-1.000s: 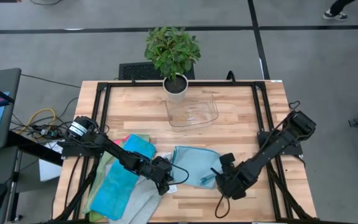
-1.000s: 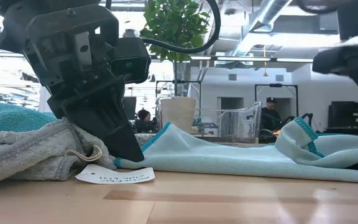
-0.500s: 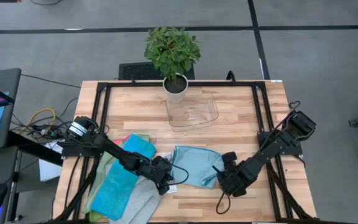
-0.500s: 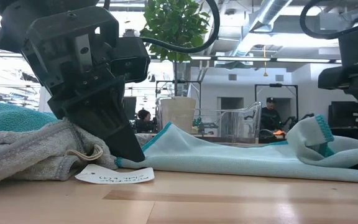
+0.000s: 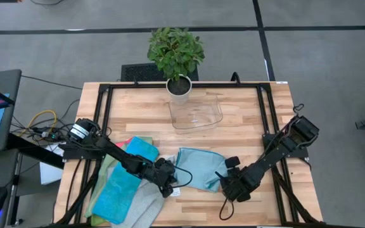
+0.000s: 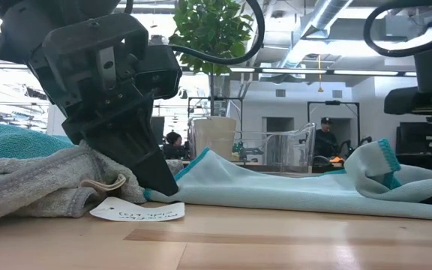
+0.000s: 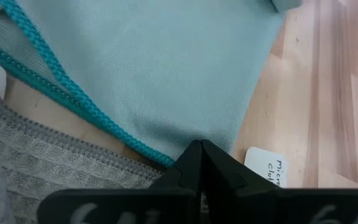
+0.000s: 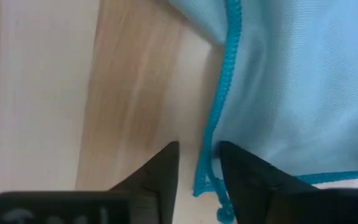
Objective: Fold microfiber towels
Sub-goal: Fold the light blue microfiber cloth
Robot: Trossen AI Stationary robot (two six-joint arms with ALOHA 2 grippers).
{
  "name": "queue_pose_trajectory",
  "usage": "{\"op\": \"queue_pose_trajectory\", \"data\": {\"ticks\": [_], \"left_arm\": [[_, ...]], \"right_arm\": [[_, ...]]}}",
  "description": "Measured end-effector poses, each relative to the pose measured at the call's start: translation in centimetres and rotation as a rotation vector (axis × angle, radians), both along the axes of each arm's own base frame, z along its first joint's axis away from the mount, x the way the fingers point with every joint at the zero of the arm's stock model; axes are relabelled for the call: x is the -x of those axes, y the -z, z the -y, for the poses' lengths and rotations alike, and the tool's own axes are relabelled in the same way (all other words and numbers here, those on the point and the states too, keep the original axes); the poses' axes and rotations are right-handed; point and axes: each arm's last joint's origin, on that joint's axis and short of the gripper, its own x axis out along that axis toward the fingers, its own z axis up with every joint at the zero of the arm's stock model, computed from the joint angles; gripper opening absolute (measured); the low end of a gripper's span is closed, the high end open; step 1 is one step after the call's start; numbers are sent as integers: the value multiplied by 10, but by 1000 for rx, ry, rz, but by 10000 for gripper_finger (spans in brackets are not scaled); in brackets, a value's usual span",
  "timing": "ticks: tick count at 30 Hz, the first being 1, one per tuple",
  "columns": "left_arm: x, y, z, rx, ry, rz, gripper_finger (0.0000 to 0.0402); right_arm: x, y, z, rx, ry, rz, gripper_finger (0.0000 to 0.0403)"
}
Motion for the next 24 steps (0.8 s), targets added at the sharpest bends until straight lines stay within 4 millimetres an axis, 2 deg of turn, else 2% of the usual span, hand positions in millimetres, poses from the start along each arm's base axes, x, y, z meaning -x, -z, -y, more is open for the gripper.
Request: {"op": "queue_pose_trajectory", "data": {"ticks": [9,16,24], "left_arm": [[0,0,0,1,-2,-1,0],[0,0,0,-2,-2,-4,0],[0,0,0,-12,-2,-2,0]], "right_arm": [[-6,-4,4,-40,27,-44,15],[-22,-20,5,-5,18,-24,28],[-48,-46,21,39,-33,10,9]]}}
